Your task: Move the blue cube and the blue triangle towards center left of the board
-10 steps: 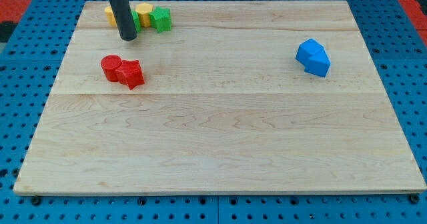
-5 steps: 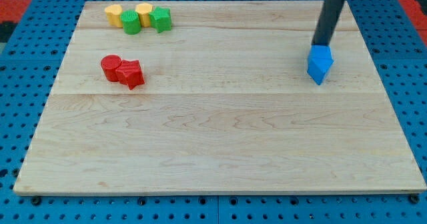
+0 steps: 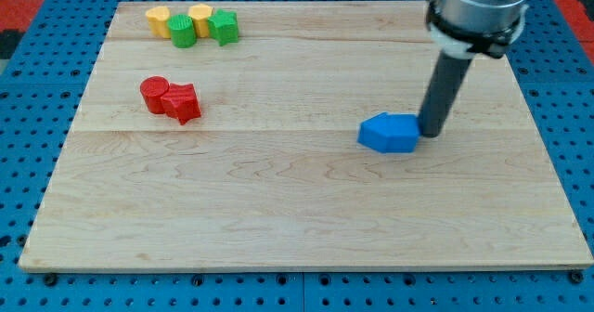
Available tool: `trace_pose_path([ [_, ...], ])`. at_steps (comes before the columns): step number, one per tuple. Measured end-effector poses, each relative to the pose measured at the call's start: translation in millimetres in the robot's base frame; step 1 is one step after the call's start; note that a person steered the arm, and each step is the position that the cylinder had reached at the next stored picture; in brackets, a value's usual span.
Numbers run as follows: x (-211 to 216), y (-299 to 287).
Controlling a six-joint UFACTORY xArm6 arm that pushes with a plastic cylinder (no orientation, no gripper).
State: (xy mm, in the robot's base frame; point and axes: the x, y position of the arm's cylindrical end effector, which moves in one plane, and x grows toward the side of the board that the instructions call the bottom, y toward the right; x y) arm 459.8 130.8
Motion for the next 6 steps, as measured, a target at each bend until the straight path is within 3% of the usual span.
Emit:
trace_pose_path([
  [2, 41.5, -165.5],
  [3, 18.2, -226.5],
  [4, -13.4, -257.6],
  [5, -13.4, -262.4],
  [6, -3.0, -199.5],
])
